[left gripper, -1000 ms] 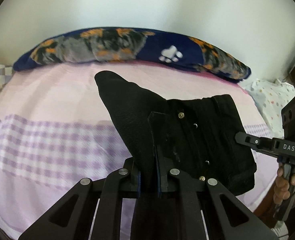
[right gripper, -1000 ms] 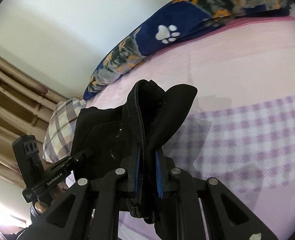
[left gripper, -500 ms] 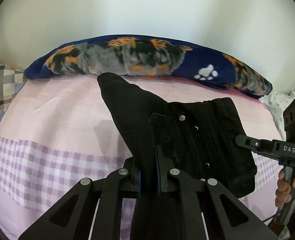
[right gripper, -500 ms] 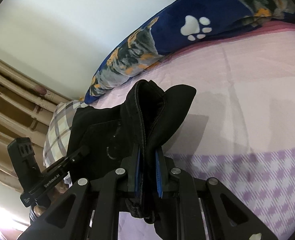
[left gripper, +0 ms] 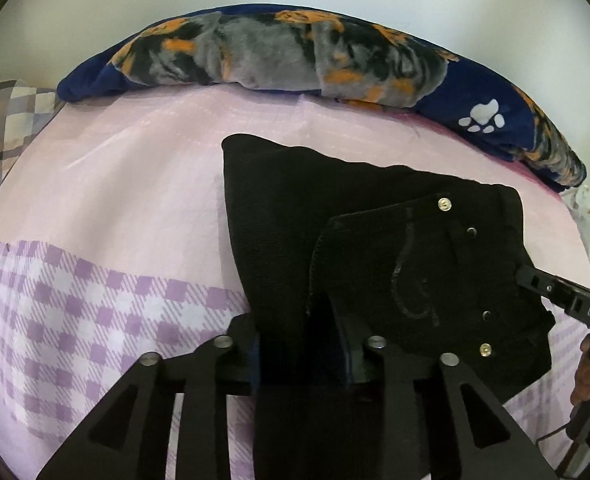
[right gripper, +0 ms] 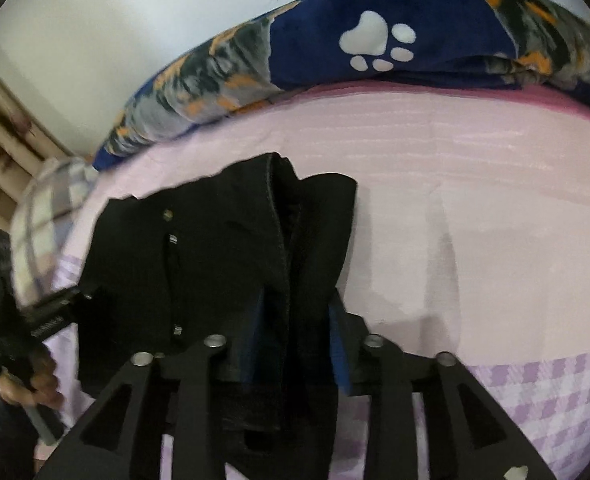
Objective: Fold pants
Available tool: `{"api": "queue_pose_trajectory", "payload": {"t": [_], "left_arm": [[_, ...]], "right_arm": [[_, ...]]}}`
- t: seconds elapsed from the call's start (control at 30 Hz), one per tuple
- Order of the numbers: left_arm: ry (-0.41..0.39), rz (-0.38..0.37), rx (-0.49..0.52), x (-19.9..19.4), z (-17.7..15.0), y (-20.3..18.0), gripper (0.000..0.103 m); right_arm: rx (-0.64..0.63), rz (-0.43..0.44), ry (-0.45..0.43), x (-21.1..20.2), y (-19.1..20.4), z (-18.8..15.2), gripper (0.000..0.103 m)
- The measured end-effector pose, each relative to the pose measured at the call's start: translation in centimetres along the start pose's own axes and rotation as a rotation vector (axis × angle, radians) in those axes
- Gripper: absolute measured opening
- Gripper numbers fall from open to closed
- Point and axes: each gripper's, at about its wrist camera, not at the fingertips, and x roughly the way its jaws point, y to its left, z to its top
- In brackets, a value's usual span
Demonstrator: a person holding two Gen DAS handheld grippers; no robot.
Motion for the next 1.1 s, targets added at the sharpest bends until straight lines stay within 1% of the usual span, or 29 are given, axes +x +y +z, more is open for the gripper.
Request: {"api": "queue_pose_trajectory", "payload": {"t": [0.07, 0.13, 0.2, 0.27, 0.33, 0.4, 0.53, 0.6, 0.63, 0.73, 0.77, 0.9, 0.97, 1.03, 1.07, 1.1], "left_arm": [[-0.004, 0.009, -0.001, 0.3, -0.2, 0.0, 0.040], [-0.014, 0.024, -0.006, 0.5, -0.3, 0.2, 0.048], [-0.027, 0.047, -0.008, 0.5, -0.6, 0.2, 0.053], [-0.030, 0.055, -0.008, 0.4, -0.6, 0.2, 0.053], [-0.033, 0.076, -0.005, 0.2, -0.5, -0.1, 0.053], [-0.037, 0.108, 0.013, -0.2, -0.5, -0.6, 0.053], [-0.032, 0.113, 0.028, -1.4, -0.9, -1.2, 0.054], [-0.034, 0.113, 0.023, -2.4, -1.3, -1.3, 0.056], [-0.039, 0.115, 0.022, -2.9, -1.5, -1.4, 0.057], [-0.065, 0.130, 0.014, -4.8, -2.2, -1.8, 0.061], [-0.074, 0.138, 0.010, -5.5, -2.4, -1.9, 0.061], [-0.125, 0.189, 0.010, -8.4, -3.9, -2.8, 0.065], [-0.149, 0.210, 0.008, -9.8, -4.8, -3.3, 0.071], [-0.171, 0.237, -0.003, -11.2, -5.9, -3.7, 0.078], [-0.182, 0.246, -0.010, -11.7, -6.3, -4.0, 0.078], [-0.199, 0.261, -0.015, -12.5, -7.0, -4.4, 0.079]], "right_arm": [[0.005, -0.006, -0.005, 0.4, -0.4, -0.3, 0.041], [0.018, -0.001, -0.007, 0.7, -0.8, -0.5, 0.043], [0.026, 0.001, -0.008, 0.8, -0.8, -0.5, 0.043], [0.014, -0.013, -0.005, 0.8, -0.6, -0.4, 0.044], [0.009, -0.028, -0.004, 0.7, -0.4, -0.2, 0.048], [0.013, -0.039, -0.004, 0.6, -0.3, 0.0, 0.049], [0.018, -0.067, -0.023, -0.5, 0.1, 0.3, 0.056], [0.014, -0.082, -0.048, -1.5, 0.4, 0.3, 0.061], [0.012, -0.094, -0.064, -2.2, 0.5, 0.3, 0.065], [-0.019, -0.105, -0.111, -4.5, 1.5, -0.2, 0.068], [-0.031, -0.113, -0.127, -5.2, 1.9, -0.4, 0.071], [-0.085, -0.136, -0.197, -8.0, 4.3, -2.1, 0.078], [-0.108, -0.153, -0.225, -9.1, 5.4, -3.1, 0.085], [-0.131, -0.174, -0.247, -10.0, 6.4, -4.1, 0.088], [-0.139, -0.188, -0.257, -10.6, 6.9, -4.6, 0.094], [-0.145, -0.191, -0.264, -10.9, 7.3, -5.1, 0.095]]}}
